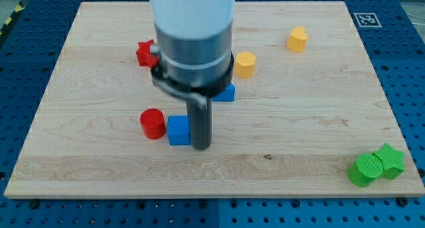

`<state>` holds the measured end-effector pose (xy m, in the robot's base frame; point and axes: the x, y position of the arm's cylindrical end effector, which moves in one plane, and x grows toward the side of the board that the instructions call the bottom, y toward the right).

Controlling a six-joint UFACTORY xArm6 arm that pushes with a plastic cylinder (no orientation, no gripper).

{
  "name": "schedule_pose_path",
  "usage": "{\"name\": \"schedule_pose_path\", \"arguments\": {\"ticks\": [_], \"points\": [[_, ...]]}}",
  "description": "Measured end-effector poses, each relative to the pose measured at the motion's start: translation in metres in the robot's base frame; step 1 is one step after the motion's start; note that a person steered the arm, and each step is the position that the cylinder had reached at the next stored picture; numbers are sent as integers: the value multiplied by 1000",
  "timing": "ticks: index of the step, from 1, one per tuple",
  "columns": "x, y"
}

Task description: Slide the blue triangle to the down side of yellow hexagon

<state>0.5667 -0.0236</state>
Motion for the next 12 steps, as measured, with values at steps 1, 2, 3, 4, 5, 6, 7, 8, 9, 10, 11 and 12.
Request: {"name": "schedule_pose_path", "arguments": {"ticks": [1, 2, 3, 4, 5, 6, 7, 8, 9, 10, 11, 12], "points": [[32, 0], [29, 0], [4, 0], [-39, 1], [-85, 1], [-125, 1], [-157, 1], [-160, 6], [-144, 19], [-92, 37], [-54, 56], [-21, 75]]}}
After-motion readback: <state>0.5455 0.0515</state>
